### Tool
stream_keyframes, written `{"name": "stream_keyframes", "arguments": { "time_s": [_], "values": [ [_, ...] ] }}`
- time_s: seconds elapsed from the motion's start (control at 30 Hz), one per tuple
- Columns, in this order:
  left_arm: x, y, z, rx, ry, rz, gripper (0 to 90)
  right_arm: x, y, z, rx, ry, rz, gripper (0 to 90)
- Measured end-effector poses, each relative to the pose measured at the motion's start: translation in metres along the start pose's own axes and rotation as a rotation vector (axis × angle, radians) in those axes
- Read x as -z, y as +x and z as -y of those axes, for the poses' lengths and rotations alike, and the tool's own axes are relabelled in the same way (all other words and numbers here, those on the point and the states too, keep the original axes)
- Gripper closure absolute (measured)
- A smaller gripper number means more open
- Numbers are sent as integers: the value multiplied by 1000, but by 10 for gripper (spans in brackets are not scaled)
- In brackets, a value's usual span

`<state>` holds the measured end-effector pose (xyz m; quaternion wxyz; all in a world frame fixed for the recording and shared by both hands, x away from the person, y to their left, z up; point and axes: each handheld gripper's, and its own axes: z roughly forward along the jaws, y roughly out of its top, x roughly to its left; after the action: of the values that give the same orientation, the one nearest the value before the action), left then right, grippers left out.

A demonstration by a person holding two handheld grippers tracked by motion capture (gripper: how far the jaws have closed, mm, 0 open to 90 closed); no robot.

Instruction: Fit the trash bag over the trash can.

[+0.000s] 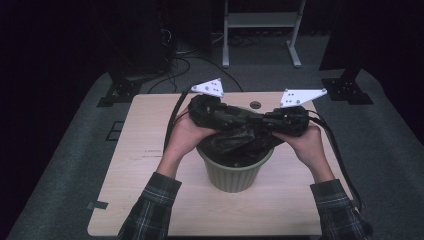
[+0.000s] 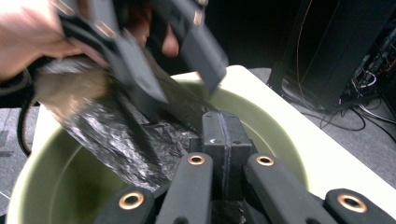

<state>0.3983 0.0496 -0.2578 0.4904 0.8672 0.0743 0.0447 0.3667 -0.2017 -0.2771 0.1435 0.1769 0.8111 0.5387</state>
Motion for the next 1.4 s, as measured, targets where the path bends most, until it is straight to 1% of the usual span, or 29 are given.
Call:
{"name": "stream_keyframes", "arguments": {
  "time_s": [0.03,0.07,0.1,0.13,0.2,0.23,0.3,0.33,0.4,0.43,0.47,0.5,0.57,0.6,0.67,0.73,0.77,0.83,0.93,1.0,1.07,1.1,1.17,1.2,1.23,1.33,1.4],
  "values": [
    [-2,1,1,2,13,-3,758,1,0,0,1,-2,4,895],
    [-4,3,2,7,15,-13,837,3,0,0,1,-2,9,843],
    [-4,4,3,17,13,-29,886,5,1,0,0,-6,14,795],
    [-4,6,4,24,6,-50,895,8,2,0,-1,-7,21,765],
    [-2,10,7,48,-17,-80,896,15,5,1,1,-18,24,737],
    [-1,12,8,59,-22,-83,895,19,7,1,6,-33,34,726],
    [1,14,10,71,-34,-95,896,29,11,2,3,-48,36,720],
    [3,14,10,75,-36,-99,896,31,12,2,4,-45,44,719],
    [6,14,10,88,-42,-123,896,37,16,4,-3,-37,64,712],
    [8,14,10,95,-51,-127,896,40,17,6,-9,-47,59,712],
    [9,14,10,99,-58,-129,896,42,19,8,-20,-52,43,712],
    [10,14,9,104,-60,-127,896,43,20,9,-27,-46,31,709],
    [10,14,9,113,-58,-139,896,41,24,13,-31,-15,34,701],
    [9,14,9,116,-62,-134,896,40,25,14,-36,-1,36,694],
    [9,13,9,113,-62,-138,896,35,23,18,-62,27,29,658],
    [9,12,8,123,-75,-121,896,30,21,21,-85,63,25,641],
    [9,12,8,119,-73,-121,896,28,20,22,-87,63,26,636],
    [8,9,7,117,-77,-103,896,24,18,24,-108,57,24,616],
    [9,5,6,103,-75,-93,896,18,13,24,-133,47,35,610],
    [9,2,4,93,-72,-91,896,15,10,24,-153,36,48,618],
    [11,0,4,91,-75,-82,896,12,8,25,-160,26,55,672],
    [12,-1,4,91,-76,-78,896,11,7,25,-166,25,71,685],
    [12,-3,5,89,-77,-71,896,9,4,25,-196,9,79,766],
    [13,-4,5,88,-75,-73,896,8,4,25,-195,1,87,822],
    [13,-4,6,87,-74,-75,896,6,3,25,-178,-12,101,898],
    [19,1,13,102,-74,-98,896,6,3,24,-177,-18,99,900],
    [26,6,20,130,-86,-119,895,9,4,25,-165,-12,111,900]
  ]
}}
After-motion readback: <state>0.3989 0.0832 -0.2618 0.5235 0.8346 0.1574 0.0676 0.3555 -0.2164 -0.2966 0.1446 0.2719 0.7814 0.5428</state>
